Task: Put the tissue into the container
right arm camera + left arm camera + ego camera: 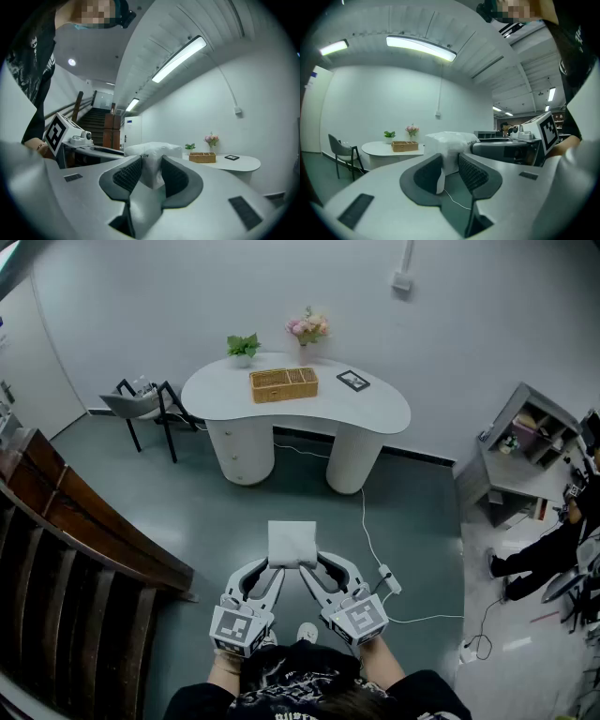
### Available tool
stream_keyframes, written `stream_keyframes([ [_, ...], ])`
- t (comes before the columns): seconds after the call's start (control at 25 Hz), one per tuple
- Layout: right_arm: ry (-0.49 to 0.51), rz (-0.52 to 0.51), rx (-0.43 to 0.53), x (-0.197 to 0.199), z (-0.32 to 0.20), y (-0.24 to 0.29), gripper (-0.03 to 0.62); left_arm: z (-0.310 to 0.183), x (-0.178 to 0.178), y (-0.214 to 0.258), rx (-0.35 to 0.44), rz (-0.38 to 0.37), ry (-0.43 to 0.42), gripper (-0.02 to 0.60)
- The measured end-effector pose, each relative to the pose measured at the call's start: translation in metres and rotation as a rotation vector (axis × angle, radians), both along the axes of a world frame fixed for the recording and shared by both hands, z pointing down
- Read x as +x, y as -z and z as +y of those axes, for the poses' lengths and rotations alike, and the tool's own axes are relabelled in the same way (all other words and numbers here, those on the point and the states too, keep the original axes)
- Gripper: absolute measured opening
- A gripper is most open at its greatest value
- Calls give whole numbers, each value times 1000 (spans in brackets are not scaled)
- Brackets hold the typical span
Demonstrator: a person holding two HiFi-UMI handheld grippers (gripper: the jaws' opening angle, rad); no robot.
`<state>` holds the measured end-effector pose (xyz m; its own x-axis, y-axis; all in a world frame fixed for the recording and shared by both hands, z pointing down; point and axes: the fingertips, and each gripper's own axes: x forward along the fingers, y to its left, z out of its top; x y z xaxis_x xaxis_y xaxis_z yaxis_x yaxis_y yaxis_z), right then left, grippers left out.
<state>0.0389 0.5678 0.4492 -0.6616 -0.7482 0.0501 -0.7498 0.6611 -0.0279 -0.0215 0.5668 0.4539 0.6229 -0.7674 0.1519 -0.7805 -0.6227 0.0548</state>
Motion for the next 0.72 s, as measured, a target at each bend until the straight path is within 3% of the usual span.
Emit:
stream_keyframes([
  [0.72, 53, 31, 15, 55, -19, -15, 158, -13, 57, -24, 11, 6, 27, 131],
])
